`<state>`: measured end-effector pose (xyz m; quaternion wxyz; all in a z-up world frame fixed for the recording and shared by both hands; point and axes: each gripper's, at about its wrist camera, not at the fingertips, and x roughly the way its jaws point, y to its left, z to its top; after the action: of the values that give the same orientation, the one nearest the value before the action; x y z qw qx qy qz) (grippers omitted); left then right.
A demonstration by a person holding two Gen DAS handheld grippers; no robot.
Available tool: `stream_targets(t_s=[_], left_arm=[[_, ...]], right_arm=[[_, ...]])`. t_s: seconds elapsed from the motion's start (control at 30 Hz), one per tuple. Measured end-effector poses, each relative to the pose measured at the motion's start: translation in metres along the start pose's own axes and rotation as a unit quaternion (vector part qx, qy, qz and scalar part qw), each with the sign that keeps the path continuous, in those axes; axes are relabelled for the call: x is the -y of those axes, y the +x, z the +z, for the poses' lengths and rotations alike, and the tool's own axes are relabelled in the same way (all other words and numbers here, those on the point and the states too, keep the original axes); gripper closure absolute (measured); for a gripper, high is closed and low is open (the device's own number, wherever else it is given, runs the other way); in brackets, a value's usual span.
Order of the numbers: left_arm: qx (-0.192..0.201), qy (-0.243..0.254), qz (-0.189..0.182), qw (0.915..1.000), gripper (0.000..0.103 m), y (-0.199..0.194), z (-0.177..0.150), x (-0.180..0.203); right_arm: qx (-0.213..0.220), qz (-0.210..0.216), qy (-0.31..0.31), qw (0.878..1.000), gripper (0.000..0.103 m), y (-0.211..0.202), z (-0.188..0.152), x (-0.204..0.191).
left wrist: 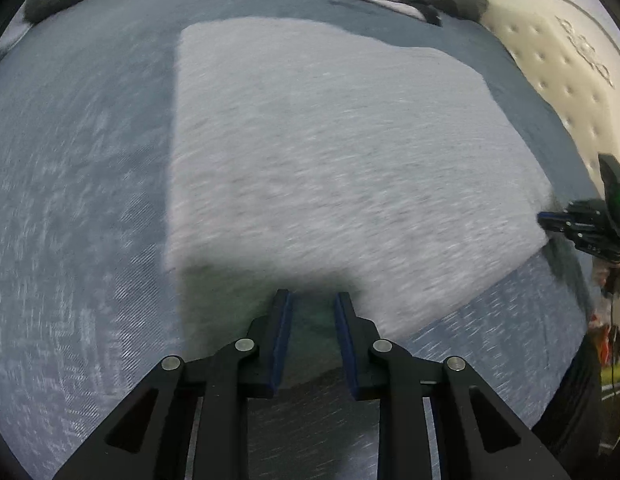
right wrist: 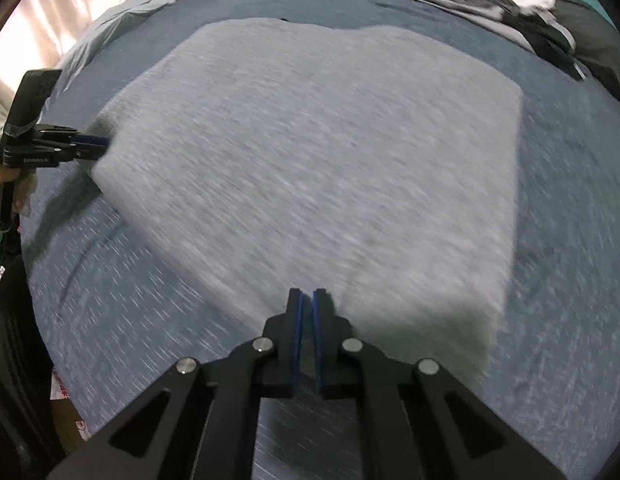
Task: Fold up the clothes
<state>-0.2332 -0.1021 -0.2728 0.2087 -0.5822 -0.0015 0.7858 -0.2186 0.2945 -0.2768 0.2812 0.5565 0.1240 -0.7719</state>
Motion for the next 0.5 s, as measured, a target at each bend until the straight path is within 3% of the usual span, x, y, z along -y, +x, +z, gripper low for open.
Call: stream_targets(t_s=[0.17,0.3,0.5], left_arm=[[0.005,-0.018,-0.007,0.9998,0.084,-0.006,-0.003,-0.007],[0.033,-0.022,-0.019,0.9991,0.084,-0.021,0.009,0.004],[0.036,0.006,-0.066,0.9972,0.084,-0.013,0.028,0.060]], right_arm=[[0.013,0.000,0.016,1.000,0.101,-0.013,-0.005,0.010],[0.026,0.004,0.027,0.999,0.100,-0.025,-0.007,0.015],[0.055,0.048,-0.007,0.997,0.100,-0.021,0.021,-0.020]])
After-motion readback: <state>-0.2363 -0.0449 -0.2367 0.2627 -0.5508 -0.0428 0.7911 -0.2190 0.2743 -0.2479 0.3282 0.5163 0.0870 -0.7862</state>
